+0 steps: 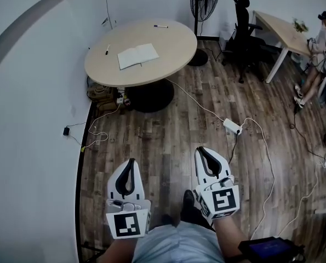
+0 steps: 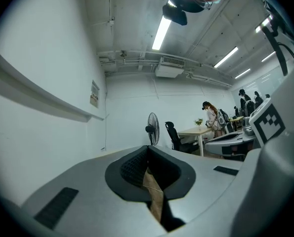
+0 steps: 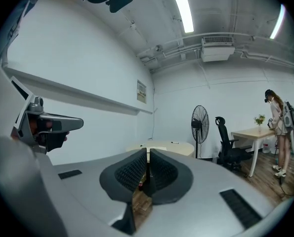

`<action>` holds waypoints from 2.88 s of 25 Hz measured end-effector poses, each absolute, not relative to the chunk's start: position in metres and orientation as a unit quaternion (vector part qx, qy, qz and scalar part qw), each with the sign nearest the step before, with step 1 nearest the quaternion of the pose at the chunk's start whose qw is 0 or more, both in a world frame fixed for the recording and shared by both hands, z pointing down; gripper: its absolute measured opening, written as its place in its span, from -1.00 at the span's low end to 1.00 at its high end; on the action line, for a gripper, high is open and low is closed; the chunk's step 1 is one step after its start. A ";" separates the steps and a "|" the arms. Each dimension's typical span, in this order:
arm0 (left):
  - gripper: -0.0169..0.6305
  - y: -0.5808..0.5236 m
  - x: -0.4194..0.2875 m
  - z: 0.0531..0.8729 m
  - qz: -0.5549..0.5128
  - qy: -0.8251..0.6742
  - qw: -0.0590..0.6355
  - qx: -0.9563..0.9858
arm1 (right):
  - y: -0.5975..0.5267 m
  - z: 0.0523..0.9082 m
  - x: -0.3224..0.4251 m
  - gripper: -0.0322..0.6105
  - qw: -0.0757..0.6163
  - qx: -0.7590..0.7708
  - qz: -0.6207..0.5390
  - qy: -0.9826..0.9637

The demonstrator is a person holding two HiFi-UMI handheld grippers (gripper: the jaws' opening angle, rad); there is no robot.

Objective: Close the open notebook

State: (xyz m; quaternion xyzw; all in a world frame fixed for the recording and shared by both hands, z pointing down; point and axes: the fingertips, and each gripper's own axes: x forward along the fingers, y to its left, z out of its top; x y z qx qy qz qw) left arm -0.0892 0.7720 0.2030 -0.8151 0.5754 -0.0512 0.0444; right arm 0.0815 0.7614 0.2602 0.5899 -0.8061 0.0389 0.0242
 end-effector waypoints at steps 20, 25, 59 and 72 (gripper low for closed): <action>-0.89 0.656 -0.036 0.163 -0.019 0.632 0.070 -0.771 | 0.610 0.217 0.144 -0.75 0.017 0.543 0.009 -0.839; -0.89 0.618 -0.048 0.185 -0.019 0.633 0.046 -0.772 | 0.576 0.236 0.132 -0.75 0.034 0.541 0.016 -0.840; -0.89 0.290 -0.117 0.179 0.000 0.596 0.037 -0.802 | 0.258 0.209 0.051 -0.75 0.029 0.554 -0.008 -0.832; -0.89 0.147 -0.079 0.247 -0.076 0.614 0.010 -0.785 | 0.113 0.296 0.082 -0.75 0.055 0.520 0.066 -0.850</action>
